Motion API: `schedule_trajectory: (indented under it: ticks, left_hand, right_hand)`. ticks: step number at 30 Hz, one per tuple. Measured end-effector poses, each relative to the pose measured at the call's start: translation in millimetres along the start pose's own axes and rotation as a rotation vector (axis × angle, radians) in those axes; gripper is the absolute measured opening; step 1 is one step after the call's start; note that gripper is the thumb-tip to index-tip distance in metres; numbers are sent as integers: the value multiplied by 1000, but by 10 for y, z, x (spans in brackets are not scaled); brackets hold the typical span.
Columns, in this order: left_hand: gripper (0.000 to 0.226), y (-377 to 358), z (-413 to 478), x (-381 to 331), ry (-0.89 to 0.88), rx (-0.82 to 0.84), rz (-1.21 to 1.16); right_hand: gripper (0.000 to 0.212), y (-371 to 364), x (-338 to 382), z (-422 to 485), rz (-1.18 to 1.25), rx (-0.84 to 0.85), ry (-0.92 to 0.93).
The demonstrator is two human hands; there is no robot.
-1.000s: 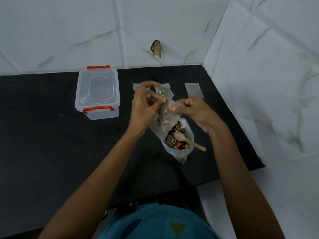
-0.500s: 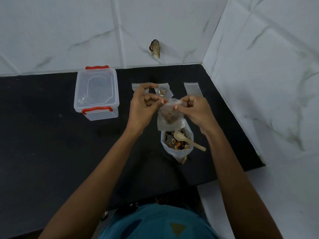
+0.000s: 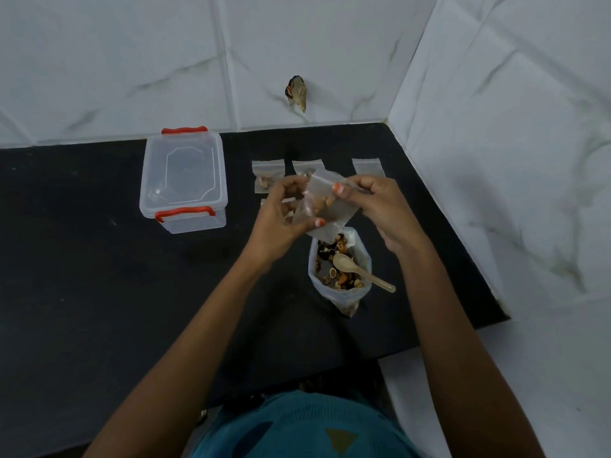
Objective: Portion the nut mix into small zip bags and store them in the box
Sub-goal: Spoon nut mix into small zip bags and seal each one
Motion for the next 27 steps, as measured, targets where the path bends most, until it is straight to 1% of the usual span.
schedule_trajectory:
  ticks: [4,5,7,8,9,11,12,13,15,17,19,21,23,27]
  left_hand:
    - [40,-7,-53,51,82,22,-87]
    - [39,-6,-56,58,92,21,-105]
    - [38,-3,-50,57,108,29,-150]
    - [38,2,-44,56,112,48,-160]
    - [39,9,-37,57,113,74,-160]
    - [44,32,-22,66,115,120,-144]
    - [47,43,-11,66,119,131,-131]
    - [46,52,2,58,121,128,-128]
    - [38,66,30,33,110,87,-142]
    - [28,67,59,-10,95,48,-110]
    - [24,56,82,-35,82,28,-71]
    - [18,47,98,-45,66,29,-37]
    - [13,31,112,-45,51,29,10]
    - [12,28,141,-12,49,-33,62]
  right_hand:
    - [6,61,-14,42,-14,-120,1]
    - [7,57,-24,50,26,-107,-20]
    - [9,29,-38,39,209,-44,-126]
    - [10,23,-51,40,247,-39,-163]
    - [13,33,-55,48,167,-60,-164]
    - [18,64,-47,76,-112,-120,-108]
    - [20,73,-41,85,-156,-122,-98]
    - [20,69,-29,83,-160,-101,-101]
    - [19,65,-18,77,-164,-65,-116]
    - [20,63,-28,80,-170,-49,-131]
    - [21,39,-41,85,-190,-23,-127]
    - [22,17,-53,92,-227,-24,-105]
    - [20,9,-59,93,-198,-30,-83]
    - [15,8,-70,78,-125,-94,-20]
Point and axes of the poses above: each hand's wrist, its own z-axis towards the middle knuckle, its own y-axis out of the back of the hand, x = y × z, the point moved 2 cm from there along z, towards the middle knuckle, and after that the axes turned 15 degrees about z, right-handed, at the moved point
